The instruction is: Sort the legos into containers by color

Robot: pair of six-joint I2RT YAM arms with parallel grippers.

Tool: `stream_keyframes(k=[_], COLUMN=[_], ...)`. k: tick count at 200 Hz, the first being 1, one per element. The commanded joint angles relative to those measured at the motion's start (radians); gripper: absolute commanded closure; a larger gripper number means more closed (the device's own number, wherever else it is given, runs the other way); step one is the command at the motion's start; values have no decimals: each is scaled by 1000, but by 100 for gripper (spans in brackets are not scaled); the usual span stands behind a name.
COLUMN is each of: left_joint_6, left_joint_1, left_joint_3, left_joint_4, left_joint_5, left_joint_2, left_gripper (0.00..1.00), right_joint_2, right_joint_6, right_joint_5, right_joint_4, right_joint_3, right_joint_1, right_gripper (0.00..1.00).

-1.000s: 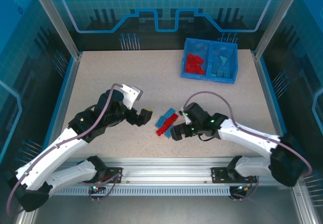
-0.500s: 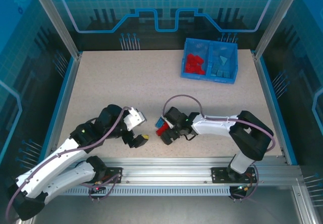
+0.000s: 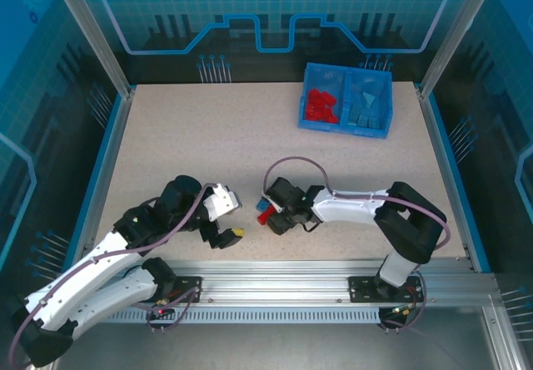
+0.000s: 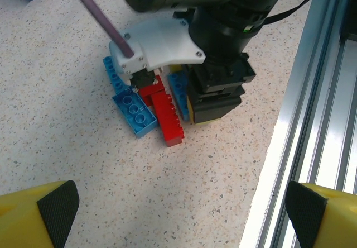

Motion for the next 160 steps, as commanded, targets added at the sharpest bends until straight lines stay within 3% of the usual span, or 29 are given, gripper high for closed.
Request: stream_keyframes(k=[1, 36, 74, 112, 137, 160], left_joint_6=[18, 13, 14, 19, 13, 14], left_joint_1=[-6, -5, -5, -4, -1, 4], left_joint_3=[-9, -8, -15, -28, -33, -34], left_joint_4=[-6, 3, 10, 18, 32, 35], left_joint_5=[23, 7, -35, -64, -54, -51], left_joint_2=[-12, -20, -39, -50, -44, -37], left_gripper=[1, 1, 1, 1, 1, 1], right_joint_2=[-146, -348, -390, -200, -8, 183], right_joint_6=[48, 105, 168, 275, 357, 418], right_joint_5=[57, 182, 178, 87, 74, 105], right_joint_4=[-44, -68, 11, 72, 46, -30], right_joint_3=[-11, -3, 70, 263, 454, 663], right_joint_1=[11, -86, -423, -741, -845, -883], right_gripper=[51, 52, 53, 54, 55, 55])
